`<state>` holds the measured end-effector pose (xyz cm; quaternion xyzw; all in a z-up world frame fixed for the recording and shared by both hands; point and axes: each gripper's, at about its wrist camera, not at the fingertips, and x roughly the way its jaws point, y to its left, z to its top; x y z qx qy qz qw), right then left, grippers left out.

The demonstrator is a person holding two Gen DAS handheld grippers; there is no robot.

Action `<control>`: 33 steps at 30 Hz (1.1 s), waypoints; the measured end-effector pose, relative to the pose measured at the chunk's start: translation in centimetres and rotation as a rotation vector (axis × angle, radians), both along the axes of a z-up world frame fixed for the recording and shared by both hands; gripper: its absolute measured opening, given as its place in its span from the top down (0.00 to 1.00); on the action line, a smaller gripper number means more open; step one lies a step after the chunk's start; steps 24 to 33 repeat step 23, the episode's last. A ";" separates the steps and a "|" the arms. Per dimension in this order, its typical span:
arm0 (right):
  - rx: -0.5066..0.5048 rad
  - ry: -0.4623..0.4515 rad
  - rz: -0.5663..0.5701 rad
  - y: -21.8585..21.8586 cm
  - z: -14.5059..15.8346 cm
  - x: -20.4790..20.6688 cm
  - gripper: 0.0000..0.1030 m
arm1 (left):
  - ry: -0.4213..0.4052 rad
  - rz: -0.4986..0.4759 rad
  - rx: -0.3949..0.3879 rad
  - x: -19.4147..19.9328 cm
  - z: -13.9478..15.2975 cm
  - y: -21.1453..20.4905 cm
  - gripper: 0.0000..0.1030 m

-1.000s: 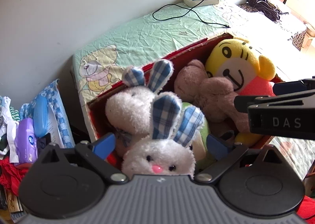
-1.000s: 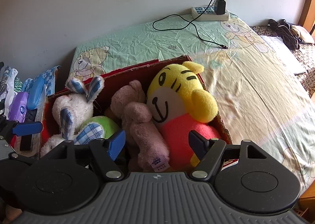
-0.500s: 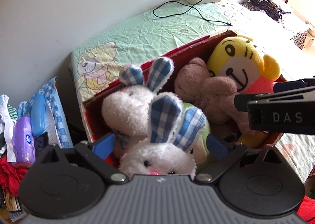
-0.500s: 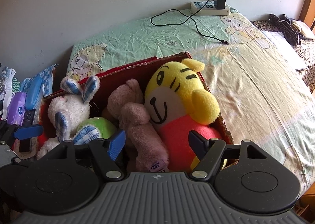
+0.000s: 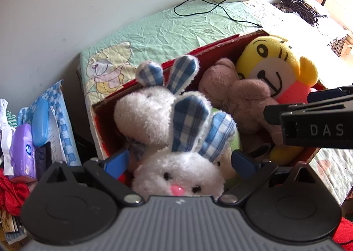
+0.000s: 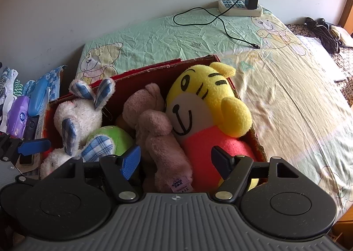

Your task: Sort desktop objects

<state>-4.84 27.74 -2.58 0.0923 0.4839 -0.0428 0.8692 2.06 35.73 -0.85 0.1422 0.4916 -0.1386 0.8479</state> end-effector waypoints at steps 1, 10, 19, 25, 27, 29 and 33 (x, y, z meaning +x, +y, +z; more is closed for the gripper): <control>-0.001 0.001 0.002 0.1 0.0 0.0 0.29 | -0.002 0.000 -0.001 0.0 0.0 0.0 0.04; -0.005 -0.006 0.001 0.1 0.0 0.1 0.29 | -0.019 0.000 -0.004 0.0 0.2 -0.1 0.04; -0.003 -0.019 0.000 0.0 0.1 -0.2 0.29 | -0.042 0.007 0.017 -0.1 0.6 -0.2 0.06; -0.003 -0.024 0.000 0.0 0.2 -0.3 0.29 | -0.035 0.005 0.015 -0.1 0.5 -0.2 0.06; -0.003 -0.024 0.000 0.0 0.2 -0.3 0.29 | -0.035 0.005 0.015 -0.1 0.5 -0.2 0.06; -0.003 -0.024 0.000 0.0 0.2 -0.3 0.29 | -0.035 0.005 0.015 -0.1 0.5 -0.2 0.06; -0.003 -0.024 0.000 0.0 0.2 -0.3 0.29 | -0.035 0.005 0.015 -0.1 0.5 -0.2 0.06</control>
